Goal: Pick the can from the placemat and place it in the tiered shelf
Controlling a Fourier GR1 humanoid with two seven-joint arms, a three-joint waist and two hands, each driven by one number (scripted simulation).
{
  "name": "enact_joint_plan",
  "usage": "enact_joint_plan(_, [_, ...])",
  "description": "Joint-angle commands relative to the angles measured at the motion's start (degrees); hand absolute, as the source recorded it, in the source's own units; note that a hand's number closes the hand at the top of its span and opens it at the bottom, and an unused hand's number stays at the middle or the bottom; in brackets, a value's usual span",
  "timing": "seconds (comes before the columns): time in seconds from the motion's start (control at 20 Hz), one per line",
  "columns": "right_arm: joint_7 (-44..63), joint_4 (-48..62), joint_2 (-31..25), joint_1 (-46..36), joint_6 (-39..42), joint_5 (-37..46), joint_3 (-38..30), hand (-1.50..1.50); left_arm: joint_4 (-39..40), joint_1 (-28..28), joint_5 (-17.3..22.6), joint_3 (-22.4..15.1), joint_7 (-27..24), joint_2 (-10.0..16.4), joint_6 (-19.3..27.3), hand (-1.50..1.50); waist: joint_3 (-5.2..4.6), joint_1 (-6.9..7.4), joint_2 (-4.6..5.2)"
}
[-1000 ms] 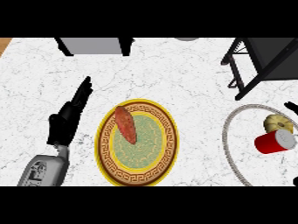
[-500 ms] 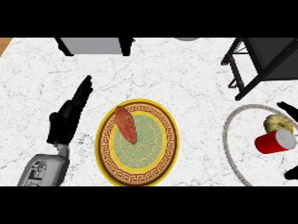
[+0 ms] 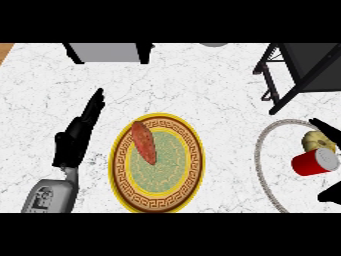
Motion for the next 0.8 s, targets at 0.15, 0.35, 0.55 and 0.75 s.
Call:
enact_joint_plan(0.15, [-5.0, 5.3, -2.1, -1.4, 1.4, 0.6, -2.2, -1.50, -3.4, -0.4, -0.8, 0.1, 3.4, 0.4, -0.8, 0.00, 0.01, 0.11, -0.03])
enact_joint_plan(0.35, [-3.7, 8.9, 1.0, -4.1, -1.4, 5.2, 1.6, 1.50, 1.7, 1.6, -0.1, 1.2, -3.3, 0.2, -2.1, 0.00, -0.01, 0.15, 0.03])
enact_joint_plan(0.55, [-6.9, 4.3, 1.8, 2.8, -5.1, 9.9, 6.0, 1.50, 1.8, -0.9, -0.7, 2.2, -1.0, 0.1, -0.9, 0.00, -0.01, -0.14, 0.00])
enact_joint_plan(0.75, [-9.7, 5.1, 0.3, 1.4, -6.2, 10.5, 3.8, 1.50, -0.4, -0.6, -3.2, -1.7, 1.7, -3.5, 1.2, 0.00, -0.01, -0.08, -0.03])
